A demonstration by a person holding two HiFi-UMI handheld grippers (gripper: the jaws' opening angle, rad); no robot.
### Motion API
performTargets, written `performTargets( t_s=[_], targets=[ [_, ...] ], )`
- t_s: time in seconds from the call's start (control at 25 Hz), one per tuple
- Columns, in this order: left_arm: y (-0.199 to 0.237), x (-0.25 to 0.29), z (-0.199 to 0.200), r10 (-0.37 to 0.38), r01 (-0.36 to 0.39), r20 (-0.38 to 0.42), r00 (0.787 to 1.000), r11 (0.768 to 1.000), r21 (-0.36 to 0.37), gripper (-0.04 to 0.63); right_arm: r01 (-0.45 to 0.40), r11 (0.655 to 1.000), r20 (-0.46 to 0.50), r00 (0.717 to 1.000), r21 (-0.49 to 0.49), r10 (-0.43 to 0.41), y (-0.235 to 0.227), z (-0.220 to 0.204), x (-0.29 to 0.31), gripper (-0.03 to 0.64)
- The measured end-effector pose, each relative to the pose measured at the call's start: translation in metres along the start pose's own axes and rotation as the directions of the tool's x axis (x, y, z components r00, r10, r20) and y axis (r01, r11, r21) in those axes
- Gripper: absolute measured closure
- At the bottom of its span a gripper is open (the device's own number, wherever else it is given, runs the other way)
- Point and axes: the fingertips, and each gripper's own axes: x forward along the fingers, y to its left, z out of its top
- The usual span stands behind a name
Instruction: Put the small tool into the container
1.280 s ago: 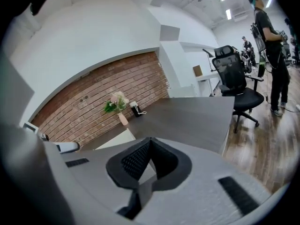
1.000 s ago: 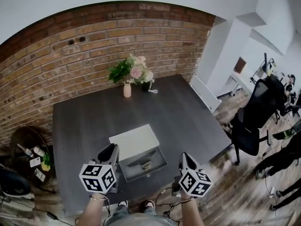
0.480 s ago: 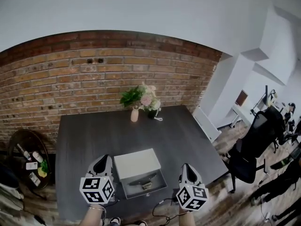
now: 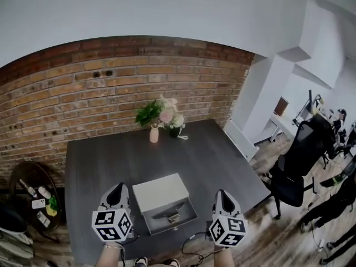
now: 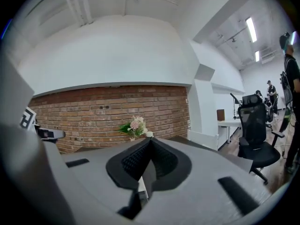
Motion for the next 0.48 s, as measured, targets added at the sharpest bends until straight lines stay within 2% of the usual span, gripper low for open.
performTargets(
  t_s=[0.48],
  targets=[
    [0.0059, -0.0013, -0.01, -0.001, 0.002, -0.027, 1.0, 1.0, 0.02, 0.591, -0.023, 0.999, -0.022, 0.999, 0.042, 0.024, 0.0048, -0.0089, -0.001, 0.617]
  ],
)
